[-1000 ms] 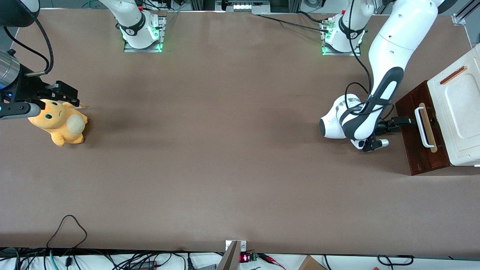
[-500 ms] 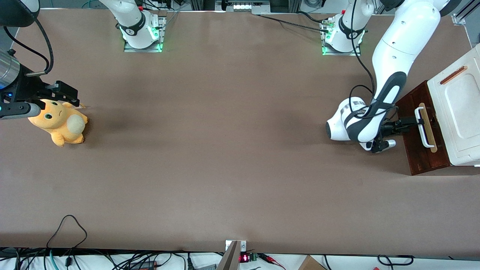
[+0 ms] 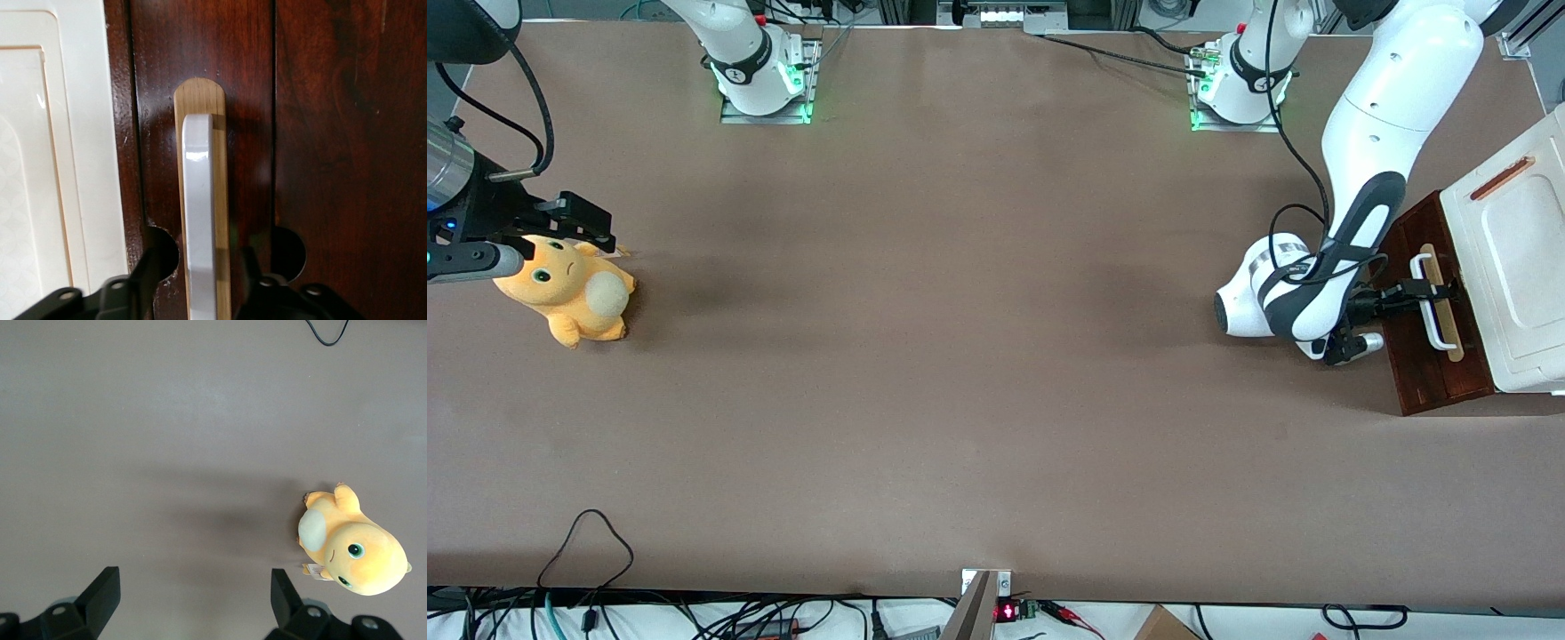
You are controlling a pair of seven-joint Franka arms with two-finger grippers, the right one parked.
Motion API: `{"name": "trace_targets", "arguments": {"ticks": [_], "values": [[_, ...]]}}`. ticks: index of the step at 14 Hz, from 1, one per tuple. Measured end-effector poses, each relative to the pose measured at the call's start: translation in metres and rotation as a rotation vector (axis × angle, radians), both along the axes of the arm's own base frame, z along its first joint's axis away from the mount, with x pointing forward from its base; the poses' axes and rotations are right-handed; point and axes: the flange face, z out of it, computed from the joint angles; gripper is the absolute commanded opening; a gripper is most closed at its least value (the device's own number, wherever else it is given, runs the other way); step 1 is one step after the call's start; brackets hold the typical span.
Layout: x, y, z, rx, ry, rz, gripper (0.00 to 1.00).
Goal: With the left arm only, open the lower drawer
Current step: 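Close the left gripper around the white bar handle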
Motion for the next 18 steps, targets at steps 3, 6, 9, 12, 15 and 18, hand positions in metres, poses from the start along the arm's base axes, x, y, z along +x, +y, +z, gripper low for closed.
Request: {"name": "trace_targets", "arguments": {"ticks": [3, 6, 9, 12, 15, 18], "values": [[0.0, -0.0002, -0.0004, -0.002, 0.001, -0.001, 0.45], [0.0004, -0.0008, -0.0014, -0.009, 0.001, -0.005, 0.45], [0.0004, 0.003, -0.0019, -0.009, 0.002, 0.0, 0.4], [0.0003, 0.0067, -0.0022, -0.008, 0.003, 0.004, 0.27], [0.0005, 0.0052, -0.0023, -0.01, 0.003, 0.001, 0.15], [0.0008, 0.0048, -0.0021, -0.01, 0.003, 0.0, 0.11]]}}
